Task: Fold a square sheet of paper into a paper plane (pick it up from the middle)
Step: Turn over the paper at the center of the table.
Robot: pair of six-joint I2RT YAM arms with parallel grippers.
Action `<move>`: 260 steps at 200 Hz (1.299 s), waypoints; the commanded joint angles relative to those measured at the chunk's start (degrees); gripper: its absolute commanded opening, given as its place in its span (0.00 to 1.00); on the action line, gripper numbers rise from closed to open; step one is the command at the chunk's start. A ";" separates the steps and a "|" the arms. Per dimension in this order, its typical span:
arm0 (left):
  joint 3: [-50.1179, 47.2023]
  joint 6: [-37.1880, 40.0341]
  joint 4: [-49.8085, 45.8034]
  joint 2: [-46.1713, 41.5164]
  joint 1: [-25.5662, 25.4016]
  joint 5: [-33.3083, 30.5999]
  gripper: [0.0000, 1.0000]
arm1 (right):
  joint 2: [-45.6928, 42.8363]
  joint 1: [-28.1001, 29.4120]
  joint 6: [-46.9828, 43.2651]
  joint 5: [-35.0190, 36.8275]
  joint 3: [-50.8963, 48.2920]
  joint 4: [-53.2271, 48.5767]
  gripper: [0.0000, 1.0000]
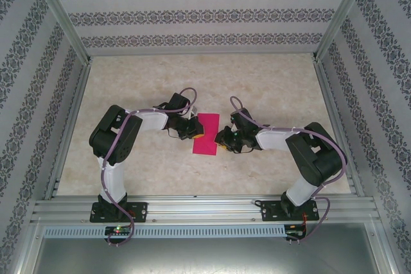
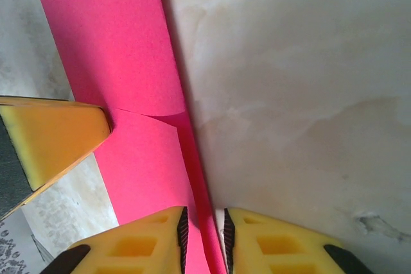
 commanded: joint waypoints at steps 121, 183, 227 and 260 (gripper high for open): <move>-0.20 0.62 -4.18 -1.53 -0.53 -2.00 0.11 | 1.70 1.60 0.56 1.51 1.77 3.06 0.25; -0.06 0.61 -4.42 -1.78 -0.57 -2.13 0.11 | 2.87 1.51 1.45 0.21 1.49 6.13 0.26; -0.31 0.88 -5.47 -2.69 -0.51 -3.66 0.11 | -0.70 1.02 -0.54 4.33 1.50 1.90 0.30; -0.29 0.80 -5.47 -2.65 -0.55 -3.67 0.11 | -0.50 0.42 -2.84 6.54 3.68 -1.75 0.33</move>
